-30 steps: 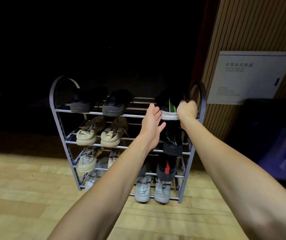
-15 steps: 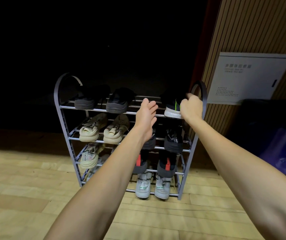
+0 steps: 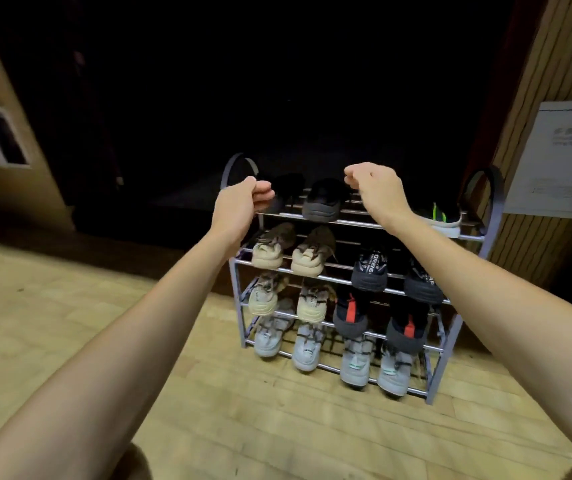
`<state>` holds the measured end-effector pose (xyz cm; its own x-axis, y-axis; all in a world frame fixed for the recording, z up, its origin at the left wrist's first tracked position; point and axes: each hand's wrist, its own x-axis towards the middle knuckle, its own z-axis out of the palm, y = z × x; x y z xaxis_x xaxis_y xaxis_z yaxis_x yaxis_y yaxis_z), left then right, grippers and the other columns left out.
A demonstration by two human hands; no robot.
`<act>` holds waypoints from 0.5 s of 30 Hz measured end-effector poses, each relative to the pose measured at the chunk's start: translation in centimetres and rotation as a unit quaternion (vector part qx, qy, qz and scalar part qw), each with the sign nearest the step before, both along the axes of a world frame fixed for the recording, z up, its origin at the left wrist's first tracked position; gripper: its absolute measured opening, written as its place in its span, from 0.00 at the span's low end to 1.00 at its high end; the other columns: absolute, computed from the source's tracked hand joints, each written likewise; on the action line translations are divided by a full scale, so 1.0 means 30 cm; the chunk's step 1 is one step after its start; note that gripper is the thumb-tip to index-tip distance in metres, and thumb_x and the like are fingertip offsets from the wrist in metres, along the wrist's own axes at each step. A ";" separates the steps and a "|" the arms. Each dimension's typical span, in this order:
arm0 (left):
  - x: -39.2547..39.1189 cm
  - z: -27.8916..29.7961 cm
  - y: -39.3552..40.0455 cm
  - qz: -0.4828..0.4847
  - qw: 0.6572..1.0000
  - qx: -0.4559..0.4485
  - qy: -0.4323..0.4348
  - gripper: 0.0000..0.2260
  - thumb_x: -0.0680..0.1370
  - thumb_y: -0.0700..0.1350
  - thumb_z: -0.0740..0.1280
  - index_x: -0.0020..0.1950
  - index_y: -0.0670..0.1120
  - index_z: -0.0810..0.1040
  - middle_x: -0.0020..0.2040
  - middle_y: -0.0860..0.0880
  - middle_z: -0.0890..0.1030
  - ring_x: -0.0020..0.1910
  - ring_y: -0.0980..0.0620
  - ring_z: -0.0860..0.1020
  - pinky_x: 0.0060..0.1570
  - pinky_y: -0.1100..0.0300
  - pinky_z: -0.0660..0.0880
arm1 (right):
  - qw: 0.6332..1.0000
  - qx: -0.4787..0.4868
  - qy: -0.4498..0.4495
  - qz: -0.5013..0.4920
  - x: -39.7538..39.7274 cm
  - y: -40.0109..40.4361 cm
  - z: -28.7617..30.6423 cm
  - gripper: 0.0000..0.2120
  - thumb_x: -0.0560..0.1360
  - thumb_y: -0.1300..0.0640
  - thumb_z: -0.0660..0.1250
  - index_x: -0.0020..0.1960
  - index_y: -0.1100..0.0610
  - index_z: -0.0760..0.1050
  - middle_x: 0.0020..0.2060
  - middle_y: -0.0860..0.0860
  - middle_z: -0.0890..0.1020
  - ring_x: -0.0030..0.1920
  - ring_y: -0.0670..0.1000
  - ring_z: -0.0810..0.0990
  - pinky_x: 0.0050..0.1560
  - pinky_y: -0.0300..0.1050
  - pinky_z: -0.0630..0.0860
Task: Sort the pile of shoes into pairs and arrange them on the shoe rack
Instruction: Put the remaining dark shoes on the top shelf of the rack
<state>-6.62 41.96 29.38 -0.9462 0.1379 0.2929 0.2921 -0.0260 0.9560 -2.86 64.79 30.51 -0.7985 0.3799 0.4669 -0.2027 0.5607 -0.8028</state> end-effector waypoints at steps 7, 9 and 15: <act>0.117 -0.072 -0.574 0.123 0.992 -0.015 -0.028 0.16 0.81 0.47 0.56 0.50 0.48 0.83 0.45 0.52 0.87 0.47 0.54 0.84 0.54 0.56 0.74 | 0.973 -0.079 -0.038 0.213 -0.036 -0.463 -0.014 0.13 0.78 0.54 0.61 0.48 0.53 0.84 0.45 0.52 0.87 0.50 0.50 0.85 0.60 0.50 0.79; 0.168 -0.131 -0.698 0.144 0.989 -0.010 -0.039 0.15 0.80 0.47 0.57 0.48 0.48 0.84 0.45 0.51 0.87 0.47 0.53 0.84 0.54 0.56 0.75 | 0.960 -0.085 -0.059 0.260 -0.026 -0.622 -0.072 0.13 0.79 0.55 0.60 0.49 0.54 0.84 0.45 0.53 0.87 0.51 0.52 0.85 0.61 0.50 0.79; 0.316 -0.322 -0.998 0.192 0.980 -0.001 -0.047 0.14 0.79 0.48 0.58 0.44 0.48 0.83 0.43 0.49 0.87 0.43 0.53 0.83 0.48 0.59 0.75 | 0.913 -0.022 -0.134 0.384 0.039 -0.950 -0.285 0.18 0.80 0.48 0.56 0.48 0.51 0.84 0.46 0.50 0.87 0.51 0.48 0.85 0.56 0.45 0.78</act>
<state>2.86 12.01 19.71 -0.9513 -0.2330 0.2016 0.1902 0.0706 0.9792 -1.70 36.29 21.95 -0.9206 -0.3270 0.2135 -0.3159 0.3021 -0.8994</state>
